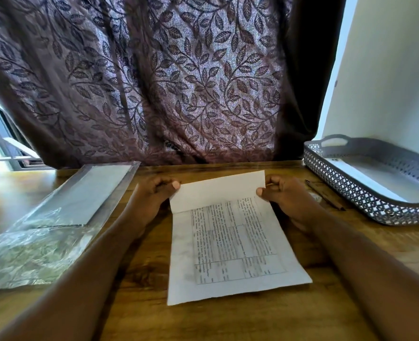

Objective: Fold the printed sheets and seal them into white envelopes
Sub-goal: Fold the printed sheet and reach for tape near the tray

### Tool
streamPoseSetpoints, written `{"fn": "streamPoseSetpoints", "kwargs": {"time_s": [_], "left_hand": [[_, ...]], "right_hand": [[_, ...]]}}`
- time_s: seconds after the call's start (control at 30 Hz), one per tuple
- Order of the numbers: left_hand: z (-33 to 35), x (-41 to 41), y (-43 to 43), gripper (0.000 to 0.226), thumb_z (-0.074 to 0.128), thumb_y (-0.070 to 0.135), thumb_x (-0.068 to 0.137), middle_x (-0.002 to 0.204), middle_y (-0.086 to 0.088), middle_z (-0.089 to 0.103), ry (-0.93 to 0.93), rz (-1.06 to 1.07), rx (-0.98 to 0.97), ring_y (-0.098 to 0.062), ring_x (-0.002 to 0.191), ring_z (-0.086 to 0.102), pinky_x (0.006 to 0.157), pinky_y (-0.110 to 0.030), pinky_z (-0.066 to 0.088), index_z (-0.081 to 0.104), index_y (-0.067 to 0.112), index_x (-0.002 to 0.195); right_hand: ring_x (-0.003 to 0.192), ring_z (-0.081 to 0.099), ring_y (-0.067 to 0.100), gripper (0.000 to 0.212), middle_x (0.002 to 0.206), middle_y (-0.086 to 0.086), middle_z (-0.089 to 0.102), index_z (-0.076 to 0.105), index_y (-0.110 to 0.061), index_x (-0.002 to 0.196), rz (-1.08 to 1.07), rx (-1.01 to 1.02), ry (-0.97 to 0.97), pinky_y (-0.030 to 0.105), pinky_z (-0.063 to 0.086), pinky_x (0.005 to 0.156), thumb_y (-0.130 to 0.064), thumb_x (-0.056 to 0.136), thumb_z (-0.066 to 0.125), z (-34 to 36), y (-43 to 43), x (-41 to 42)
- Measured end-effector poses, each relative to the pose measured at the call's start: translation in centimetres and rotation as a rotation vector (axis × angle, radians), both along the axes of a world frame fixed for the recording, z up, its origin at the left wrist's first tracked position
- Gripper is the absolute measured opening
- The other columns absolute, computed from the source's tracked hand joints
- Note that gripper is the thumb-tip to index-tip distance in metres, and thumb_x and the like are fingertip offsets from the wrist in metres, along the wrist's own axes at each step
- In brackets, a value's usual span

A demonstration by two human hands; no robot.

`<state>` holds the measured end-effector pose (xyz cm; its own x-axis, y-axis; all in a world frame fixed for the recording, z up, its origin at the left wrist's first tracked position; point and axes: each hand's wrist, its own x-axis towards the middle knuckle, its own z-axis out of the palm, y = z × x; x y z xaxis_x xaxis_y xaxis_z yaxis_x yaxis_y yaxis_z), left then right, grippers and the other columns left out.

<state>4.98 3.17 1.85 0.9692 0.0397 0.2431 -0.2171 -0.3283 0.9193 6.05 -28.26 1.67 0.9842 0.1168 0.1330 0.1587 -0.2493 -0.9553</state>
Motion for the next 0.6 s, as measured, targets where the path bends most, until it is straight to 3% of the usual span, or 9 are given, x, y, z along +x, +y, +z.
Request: {"fn": "streamPoseSetpoints", "kwargs": {"time_s": [0.07,0.17,0.3,0.4,0.53,0.6], "left_hand": [[-0.01,-0.36,-0.36,0.023,0.062,0.022,0.096,0.101,-0.006,0.077,0.107,-0.097,-0.143,-0.027,0.098,0.073,0.087,-0.044,0.059,0.065,0.012,0.116],[0.08,-0.60,-0.46,0.027,0.062,0.014,0.095,0.111,-0.007,0.076,0.134,-0.200,-0.145,-0.024,0.102,0.073,0.088,-0.042,0.058,0.063,0.007,0.121],[-0.03,-0.24,-0.29,0.023,0.060,0.014,0.097,0.108,-0.008,0.076,0.153,-0.164,-0.148,-0.025,0.100,0.073,0.088,-0.044,0.059,0.062,0.005,0.119],[-0.24,-0.12,-0.13,0.021,0.056,0.009,0.099,0.109,-0.010,0.076,0.146,-0.148,-0.257,-0.027,0.100,0.073,0.085,-0.045,0.058,0.063,0.007,0.119],[-0.02,-0.21,-0.10,0.019,0.052,0.002,0.097,0.096,-0.006,0.076,0.146,-0.141,-0.356,-0.020,0.088,0.074,0.067,-0.030,0.060,0.070,0.005,0.101],[0.06,-0.08,0.07,0.027,0.046,0.004,0.099,0.096,-0.005,0.076,0.158,-0.133,-0.375,-0.019,0.088,0.073,0.068,-0.030,0.059,0.072,0.005,0.095]], "right_hand": [[0.098,0.075,0.027,0.018,0.106,0.006,0.078,0.069,-0.011,0.114,-0.037,0.096,0.019,0.056,0.056,0.093,-0.011,0.098,0.062,-0.03,-0.21,0.20],[0.096,0.075,0.028,0.019,0.105,0.009,0.078,0.067,-0.006,0.115,-0.072,0.181,0.015,0.054,0.057,0.092,-0.008,0.098,0.061,0.18,-0.29,0.25],[0.096,0.075,0.031,0.019,0.105,0.014,0.077,0.066,-0.002,0.114,-0.064,0.290,0.030,0.050,0.059,0.086,-0.001,0.096,0.060,0.21,0.05,0.15],[0.095,0.075,0.031,0.018,0.104,0.014,0.077,0.068,-0.003,0.110,-0.040,0.338,0.060,0.045,0.061,0.080,0.002,0.095,0.059,0.46,0.15,-0.05],[0.091,0.074,0.032,0.021,0.100,0.019,0.076,0.073,-0.003,0.090,-0.020,0.375,0.092,0.044,0.062,0.081,0.006,0.095,0.055,0.54,0.24,-0.07],[0.090,0.074,0.032,0.020,0.103,0.021,0.075,0.074,0.001,0.090,-0.027,0.373,0.098,0.040,0.063,0.079,0.004,0.096,0.055,0.62,0.41,-0.18]]}}
